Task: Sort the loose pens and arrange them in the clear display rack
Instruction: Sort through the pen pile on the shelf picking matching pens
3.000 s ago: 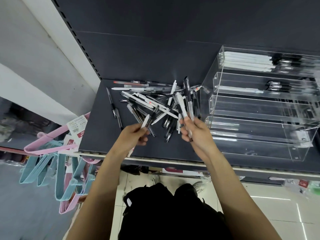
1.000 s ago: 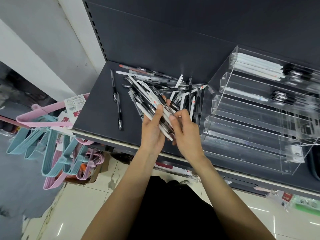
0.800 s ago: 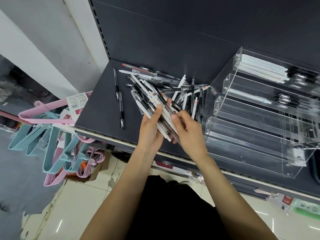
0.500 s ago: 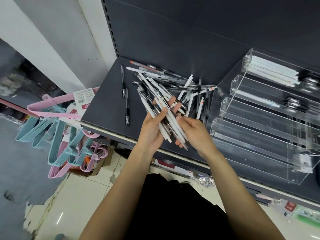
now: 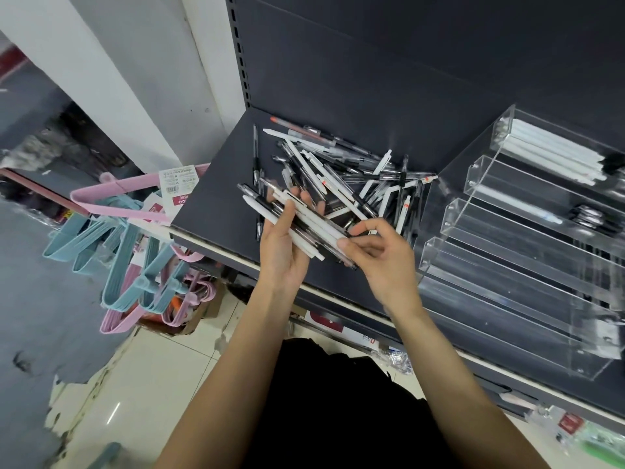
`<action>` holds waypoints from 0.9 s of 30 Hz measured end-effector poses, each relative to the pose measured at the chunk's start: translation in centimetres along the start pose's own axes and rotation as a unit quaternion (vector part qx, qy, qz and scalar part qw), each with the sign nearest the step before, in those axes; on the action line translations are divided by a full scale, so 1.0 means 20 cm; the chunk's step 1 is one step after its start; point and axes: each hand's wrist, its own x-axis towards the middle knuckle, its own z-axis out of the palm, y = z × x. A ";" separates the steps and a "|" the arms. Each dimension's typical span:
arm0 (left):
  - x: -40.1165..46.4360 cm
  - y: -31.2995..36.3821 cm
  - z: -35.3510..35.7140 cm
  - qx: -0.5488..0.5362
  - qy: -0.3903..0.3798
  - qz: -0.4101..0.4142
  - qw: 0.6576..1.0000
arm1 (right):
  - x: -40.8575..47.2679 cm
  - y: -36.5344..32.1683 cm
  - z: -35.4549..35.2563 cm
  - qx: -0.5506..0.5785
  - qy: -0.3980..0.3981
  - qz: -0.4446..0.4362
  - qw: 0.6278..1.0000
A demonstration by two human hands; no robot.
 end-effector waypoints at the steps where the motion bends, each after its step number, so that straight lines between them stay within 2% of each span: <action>1: 0.01 0.02 -0.01 -0.015 0.005 0.011 1.000 | 0.00 0.00 0.00 0.010 0.005 -0.002 1.000; 5: 0.03 0.07 -0.04 -0.033 0.006 0.027 0.999 | -0.02 -0.01 -0.01 0.062 -0.010 0.008 0.998; 11: 0.03 0.08 -0.09 0.007 0.075 0.057 0.995 | 0.03 -0.06 -0.10 0.021 0.046 -0.054 0.997; 13: 0.02 0.12 -0.10 0.073 0.087 0.066 0.991 | 0.06 -0.11 -0.19 -0.020 0.032 -0.087 0.995; 15: 0.00 0.16 -0.11 0.198 0.071 0.048 0.977 | 0.11 -0.19 -0.27 -0.101 -0.029 -0.116 0.988; 18: -0.03 0.15 -0.07 0.343 -0.003 -0.015 0.939 | 0.22 -0.33 -0.31 -0.279 -0.165 -0.144 0.935; 20: -0.06 0.11 -0.04 0.381 -0.046 -0.065 0.921 | 0.30 -0.41 -0.26 -0.381 -0.228 -0.164 0.881; 22: -0.08 0.06 0.00 0.413 -0.053 -0.095 0.904 | 0.37 -0.47 -0.19 -0.435 -0.268 -0.173 0.842; 24: -0.10 0.03 0.01 0.408 -0.066 -0.120 0.902 | 0.43 -0.49 -0.13 -0.451 -0.280 -0.169 0.831; 27: -0.12 0.00 0.02 0.349 -0.076 -0.144 0.923 | 0.46 -0.49 -0.06 -0.442 -0.261 -0.163 0.843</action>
